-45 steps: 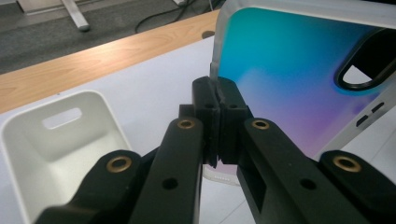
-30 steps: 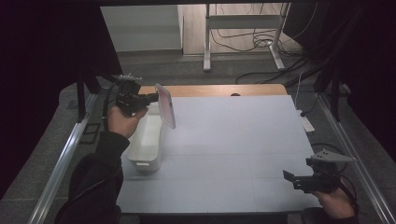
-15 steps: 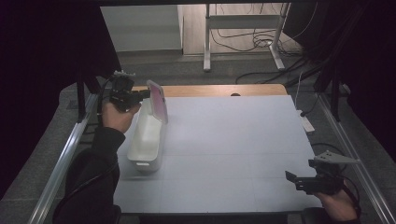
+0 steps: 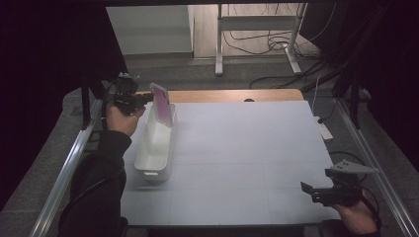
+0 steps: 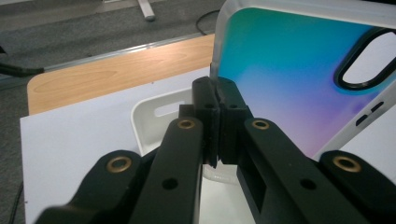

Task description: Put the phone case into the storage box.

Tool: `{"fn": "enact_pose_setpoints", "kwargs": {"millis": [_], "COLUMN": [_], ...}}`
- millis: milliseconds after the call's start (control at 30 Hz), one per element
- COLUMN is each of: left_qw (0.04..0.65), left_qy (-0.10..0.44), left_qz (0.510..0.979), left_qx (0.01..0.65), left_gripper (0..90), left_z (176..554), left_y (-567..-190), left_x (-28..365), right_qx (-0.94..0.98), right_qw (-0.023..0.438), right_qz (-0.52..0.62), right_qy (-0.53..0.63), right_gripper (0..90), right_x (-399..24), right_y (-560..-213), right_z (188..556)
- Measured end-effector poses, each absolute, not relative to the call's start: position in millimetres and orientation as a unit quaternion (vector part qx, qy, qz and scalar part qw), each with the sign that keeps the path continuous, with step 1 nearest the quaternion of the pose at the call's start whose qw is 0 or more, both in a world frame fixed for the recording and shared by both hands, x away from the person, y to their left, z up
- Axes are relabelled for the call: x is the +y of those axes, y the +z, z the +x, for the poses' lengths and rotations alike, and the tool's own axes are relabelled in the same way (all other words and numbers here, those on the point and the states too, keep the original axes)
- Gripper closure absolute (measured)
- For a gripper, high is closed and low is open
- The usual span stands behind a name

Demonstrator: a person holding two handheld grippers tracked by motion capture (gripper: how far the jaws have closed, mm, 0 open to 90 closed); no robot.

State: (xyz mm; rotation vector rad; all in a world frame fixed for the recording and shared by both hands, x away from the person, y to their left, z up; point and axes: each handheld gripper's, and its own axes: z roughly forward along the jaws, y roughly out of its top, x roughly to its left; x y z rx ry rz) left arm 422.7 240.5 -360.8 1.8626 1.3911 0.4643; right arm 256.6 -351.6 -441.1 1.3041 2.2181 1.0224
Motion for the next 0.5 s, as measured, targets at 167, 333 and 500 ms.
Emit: {"fn": "enact_pose_setpoints", "kwargs": {"millis": [167, 333, 500], "left_qw": [0.371, 0.365, 0.362], "left_qy": [0.186, 0.193, 0.196], "left_qz": [0.727, 0.723, 0.717], "left_qx": [0.547, 0.554, 0.563], "left_gripper": [88.1, 88.1, 88.2], "left_z": [427.6, 432.8, 438.9], "left_y": [-362.1, -365.1, -370.6], "left_x": [242.8, 245.3, 247.3], "right_qx": [0.786, 0.786, 0.788], "right_qw": [0.186, 0.185, 0.184], "right_qz": [0.465, 0.465, 0.464], "right_qy": [0.362, 0.362, 0.361], "right_gripper": [0.0, 0.0, 0.0], "right_x": [-351.9, -352.0, -351.7], "right_y": [-441.1, -441.1, -441.3], "right_z": [256.8, 256.9, 257.0]}}
